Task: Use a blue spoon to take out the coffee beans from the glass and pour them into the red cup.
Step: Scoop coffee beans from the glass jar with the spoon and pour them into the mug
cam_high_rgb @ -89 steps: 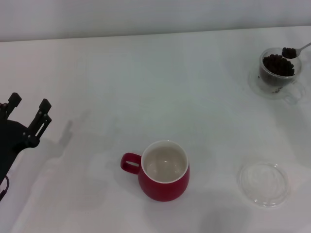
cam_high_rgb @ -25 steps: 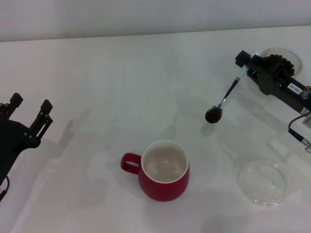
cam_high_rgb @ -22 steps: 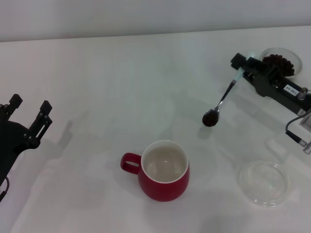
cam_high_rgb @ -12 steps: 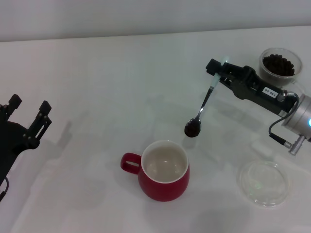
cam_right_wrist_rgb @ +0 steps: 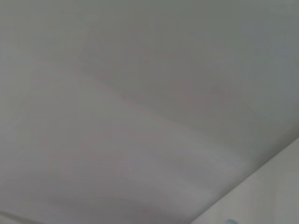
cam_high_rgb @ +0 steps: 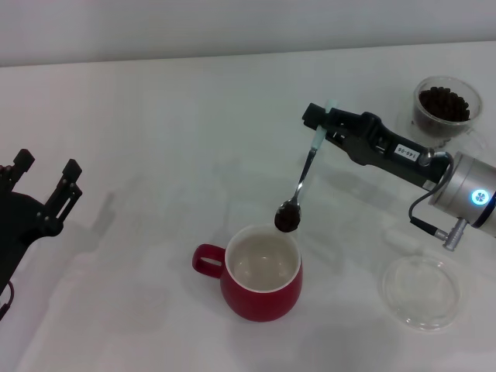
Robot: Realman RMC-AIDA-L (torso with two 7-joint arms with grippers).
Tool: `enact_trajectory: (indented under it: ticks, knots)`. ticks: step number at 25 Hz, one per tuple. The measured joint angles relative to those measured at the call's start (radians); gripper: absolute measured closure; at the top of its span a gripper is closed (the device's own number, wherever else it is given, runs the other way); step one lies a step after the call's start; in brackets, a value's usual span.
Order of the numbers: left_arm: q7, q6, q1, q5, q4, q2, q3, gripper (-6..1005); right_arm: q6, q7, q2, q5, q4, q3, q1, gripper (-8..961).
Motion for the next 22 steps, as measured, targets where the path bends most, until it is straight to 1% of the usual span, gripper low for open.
enact_trajectory:
  ticks: [11,22]
  knots:
    - [0.0,0.0,-0.002,0.0,0.0,0.0,0.0,273,0.003,-0.011,-0.001,-0.001,-0.004,-0.053,0.024,780]
    - [0.0,0.002,-0.001,0.0,0.0,0.0,0.001,273,0.049,-0.064,-0.001,0.0,-0.011,-0.099,0.051,779]
